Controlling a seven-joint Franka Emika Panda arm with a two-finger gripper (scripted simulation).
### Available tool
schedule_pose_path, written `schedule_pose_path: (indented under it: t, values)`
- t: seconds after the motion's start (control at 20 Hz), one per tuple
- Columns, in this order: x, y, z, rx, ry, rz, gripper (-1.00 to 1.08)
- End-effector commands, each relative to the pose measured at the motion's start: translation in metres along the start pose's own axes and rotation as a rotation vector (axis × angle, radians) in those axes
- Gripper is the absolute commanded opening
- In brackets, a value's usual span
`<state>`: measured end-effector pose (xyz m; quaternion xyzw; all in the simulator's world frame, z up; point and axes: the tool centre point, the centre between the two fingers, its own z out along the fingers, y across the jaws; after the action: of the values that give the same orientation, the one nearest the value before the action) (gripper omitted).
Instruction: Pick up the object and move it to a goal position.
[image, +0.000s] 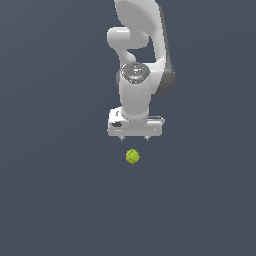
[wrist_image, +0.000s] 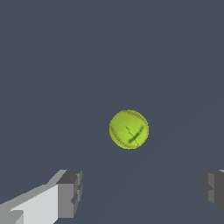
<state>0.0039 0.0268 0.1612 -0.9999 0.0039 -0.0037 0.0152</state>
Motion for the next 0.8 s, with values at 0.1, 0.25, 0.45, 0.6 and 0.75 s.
schedule_pose_path:
  t: [0.1,0.25,0.45,0.6,0.75]
  values:
    - [0.002,0.001,0.008,-0.001,-0.001,0.059,1.0]
    - [0.004,0.001,0.015,-0.003,-0.002,0.115,1.0]
    - [0.008,0.002,0.026,-0.007,-0.003,0.209,1.0]
    - [0.01,0.003,0.037,-0.012,-0.003,0.29,1.0]
    - [0.012,0.004,0.046,-0.017,-0.003,0.364,1.0]
